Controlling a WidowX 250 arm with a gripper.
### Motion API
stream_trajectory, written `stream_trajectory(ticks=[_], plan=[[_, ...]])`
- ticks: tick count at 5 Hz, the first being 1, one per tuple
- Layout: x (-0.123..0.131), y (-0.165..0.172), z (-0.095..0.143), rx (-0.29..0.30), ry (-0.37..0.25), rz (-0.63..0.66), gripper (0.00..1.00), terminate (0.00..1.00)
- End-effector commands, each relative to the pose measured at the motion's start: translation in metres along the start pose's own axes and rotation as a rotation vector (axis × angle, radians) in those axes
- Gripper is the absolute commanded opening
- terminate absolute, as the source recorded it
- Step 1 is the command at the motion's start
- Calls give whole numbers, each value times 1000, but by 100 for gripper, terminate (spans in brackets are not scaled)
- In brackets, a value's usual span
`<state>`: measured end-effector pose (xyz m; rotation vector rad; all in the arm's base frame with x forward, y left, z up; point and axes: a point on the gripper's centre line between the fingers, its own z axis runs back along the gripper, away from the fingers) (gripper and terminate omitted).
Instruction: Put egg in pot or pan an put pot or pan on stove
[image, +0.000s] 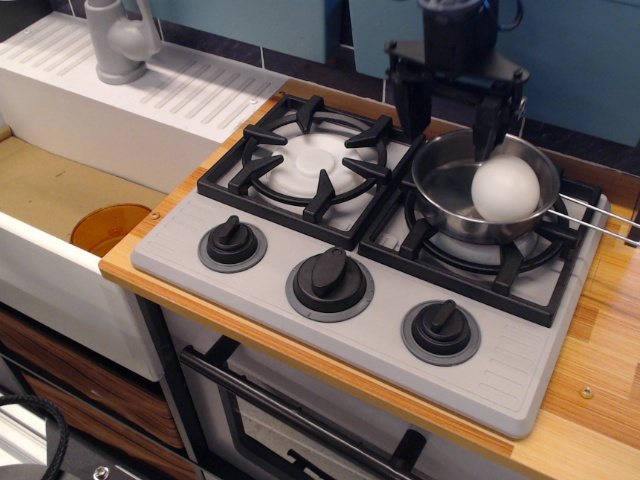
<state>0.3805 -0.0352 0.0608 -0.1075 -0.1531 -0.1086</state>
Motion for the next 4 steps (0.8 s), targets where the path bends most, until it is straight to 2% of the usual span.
stream_trajectory(ticks=[1, 2, 3, 4], plan=[[-1, -4, -7, 4, -87, 0, 100, 0], [-9, -9, -14, 10, -97, 18, 100, 0], [-16, -16, -13, 29, -95, 44, 0, 0], [-19, -24, -11, 40, -96, 58, 0, 0]])
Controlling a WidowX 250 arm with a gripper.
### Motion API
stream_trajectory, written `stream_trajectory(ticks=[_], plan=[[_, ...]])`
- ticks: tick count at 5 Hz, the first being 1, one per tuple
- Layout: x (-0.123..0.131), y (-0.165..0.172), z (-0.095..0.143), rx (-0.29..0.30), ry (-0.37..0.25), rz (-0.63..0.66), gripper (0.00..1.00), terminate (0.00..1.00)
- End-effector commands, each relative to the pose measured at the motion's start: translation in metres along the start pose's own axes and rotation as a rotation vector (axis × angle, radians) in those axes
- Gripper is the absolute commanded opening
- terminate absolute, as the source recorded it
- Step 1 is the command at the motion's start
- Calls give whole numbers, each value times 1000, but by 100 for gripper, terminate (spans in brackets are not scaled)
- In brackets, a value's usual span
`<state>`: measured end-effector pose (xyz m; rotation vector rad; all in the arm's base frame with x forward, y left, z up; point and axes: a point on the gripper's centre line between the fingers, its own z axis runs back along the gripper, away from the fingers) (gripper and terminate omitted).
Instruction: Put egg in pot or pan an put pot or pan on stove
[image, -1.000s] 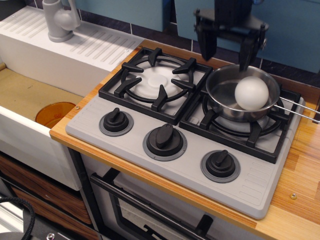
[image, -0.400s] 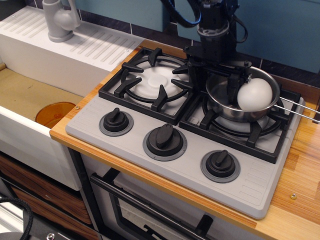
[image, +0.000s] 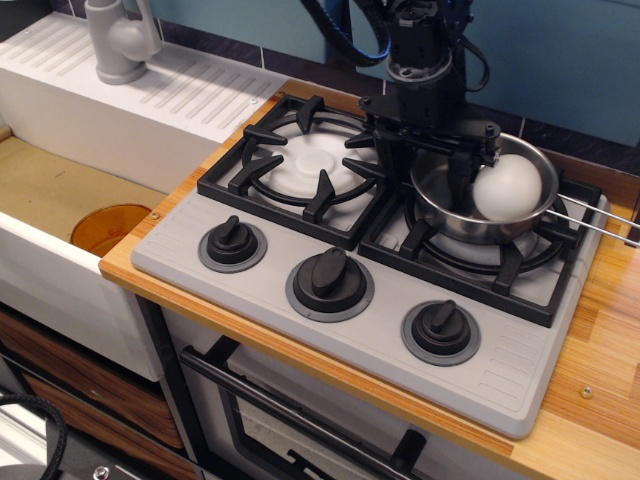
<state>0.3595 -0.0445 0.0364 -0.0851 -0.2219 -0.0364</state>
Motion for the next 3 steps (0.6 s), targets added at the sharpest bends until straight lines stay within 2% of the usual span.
stream_trajectory(ticks=[1, 3], plan=[[4, -23, 12, 10, -31, -1, 0, 0], [6, -32, 20, 24, -22, -2, 0, 0]])
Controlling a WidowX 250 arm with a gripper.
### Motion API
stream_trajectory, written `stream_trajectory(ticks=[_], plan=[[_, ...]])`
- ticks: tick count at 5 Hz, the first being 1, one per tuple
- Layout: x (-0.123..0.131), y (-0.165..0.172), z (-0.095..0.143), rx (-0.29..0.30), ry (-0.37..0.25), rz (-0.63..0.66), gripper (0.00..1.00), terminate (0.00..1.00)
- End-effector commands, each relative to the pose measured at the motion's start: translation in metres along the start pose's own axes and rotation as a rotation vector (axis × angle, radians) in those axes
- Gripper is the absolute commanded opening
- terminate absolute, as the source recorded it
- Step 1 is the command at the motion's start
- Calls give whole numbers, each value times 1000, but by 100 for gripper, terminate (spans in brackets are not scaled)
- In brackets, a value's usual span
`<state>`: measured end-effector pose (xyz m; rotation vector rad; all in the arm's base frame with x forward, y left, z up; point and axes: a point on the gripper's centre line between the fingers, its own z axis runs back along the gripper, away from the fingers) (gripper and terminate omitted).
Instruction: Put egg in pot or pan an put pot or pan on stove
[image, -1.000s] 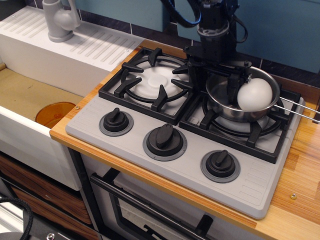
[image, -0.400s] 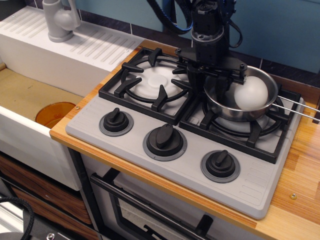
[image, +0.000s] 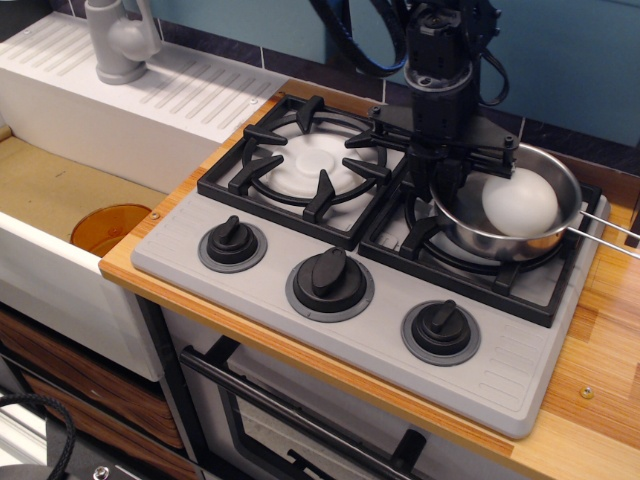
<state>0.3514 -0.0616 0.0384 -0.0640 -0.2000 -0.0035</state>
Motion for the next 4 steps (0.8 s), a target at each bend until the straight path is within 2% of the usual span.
stream_trajectory(ticks=[1, 3, 4], plan=[[7, -23, 31, 11, -31, -26, 0, 0], [-7, -27, 89, 56, 56, -19, 0, 0], [-3, -11, 105, 63, 86, -41, 0, 0]])
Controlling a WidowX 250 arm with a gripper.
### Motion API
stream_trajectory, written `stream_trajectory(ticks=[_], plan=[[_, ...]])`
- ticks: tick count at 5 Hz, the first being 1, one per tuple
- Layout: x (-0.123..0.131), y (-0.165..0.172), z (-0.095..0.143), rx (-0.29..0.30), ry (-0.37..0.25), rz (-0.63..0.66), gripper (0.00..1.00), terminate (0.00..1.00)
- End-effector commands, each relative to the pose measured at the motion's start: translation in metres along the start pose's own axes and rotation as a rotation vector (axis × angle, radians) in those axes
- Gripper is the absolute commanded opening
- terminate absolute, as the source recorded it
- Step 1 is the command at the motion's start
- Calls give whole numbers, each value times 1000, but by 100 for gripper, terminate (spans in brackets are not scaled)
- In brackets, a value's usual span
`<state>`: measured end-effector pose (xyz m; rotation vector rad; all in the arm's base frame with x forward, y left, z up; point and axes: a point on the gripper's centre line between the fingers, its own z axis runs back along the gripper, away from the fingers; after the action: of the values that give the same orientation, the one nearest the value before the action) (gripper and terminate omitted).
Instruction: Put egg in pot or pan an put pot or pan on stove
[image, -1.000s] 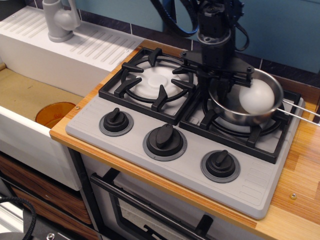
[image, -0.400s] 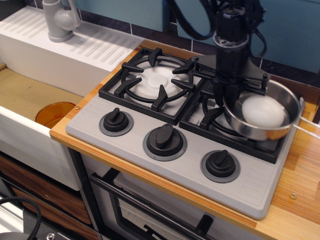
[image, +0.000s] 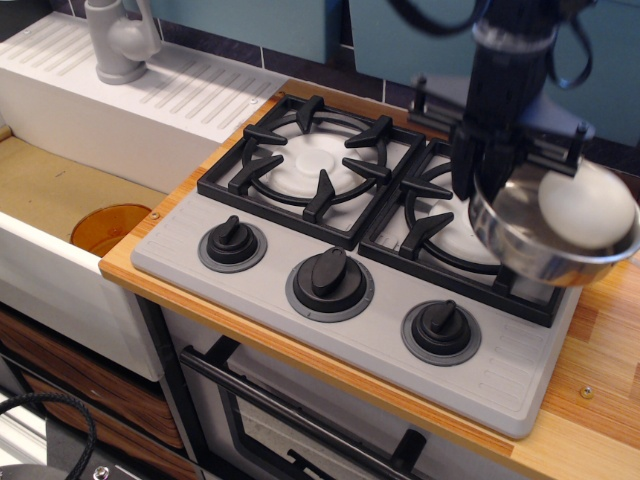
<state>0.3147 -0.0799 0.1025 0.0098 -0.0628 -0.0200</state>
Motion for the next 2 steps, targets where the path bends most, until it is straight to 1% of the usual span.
stream_trajectory(ticks=[1, 2], plan=[[26, 45, 38, -26, -37, -63, 0, 0], [42, 81, 31, -37, -36, -106, 0, 0]])
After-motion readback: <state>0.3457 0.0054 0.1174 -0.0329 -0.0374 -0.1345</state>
